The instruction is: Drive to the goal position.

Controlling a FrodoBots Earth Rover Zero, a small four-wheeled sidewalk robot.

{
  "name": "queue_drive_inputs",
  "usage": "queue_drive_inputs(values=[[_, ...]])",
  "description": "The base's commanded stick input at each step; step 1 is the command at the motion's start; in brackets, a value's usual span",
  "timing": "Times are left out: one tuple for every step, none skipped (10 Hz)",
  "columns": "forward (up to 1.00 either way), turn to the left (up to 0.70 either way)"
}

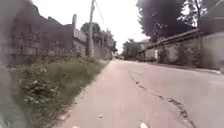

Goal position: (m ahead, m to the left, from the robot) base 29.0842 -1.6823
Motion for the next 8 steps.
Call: queue_drive_inputs(values=[[0.70,0.00],[0.70,0.00],[0.70,0.00],[0.70,0.00],[0.70,-0.06],[0.70,-0.17],[0.70,-0.16],[0.70,0.00]])
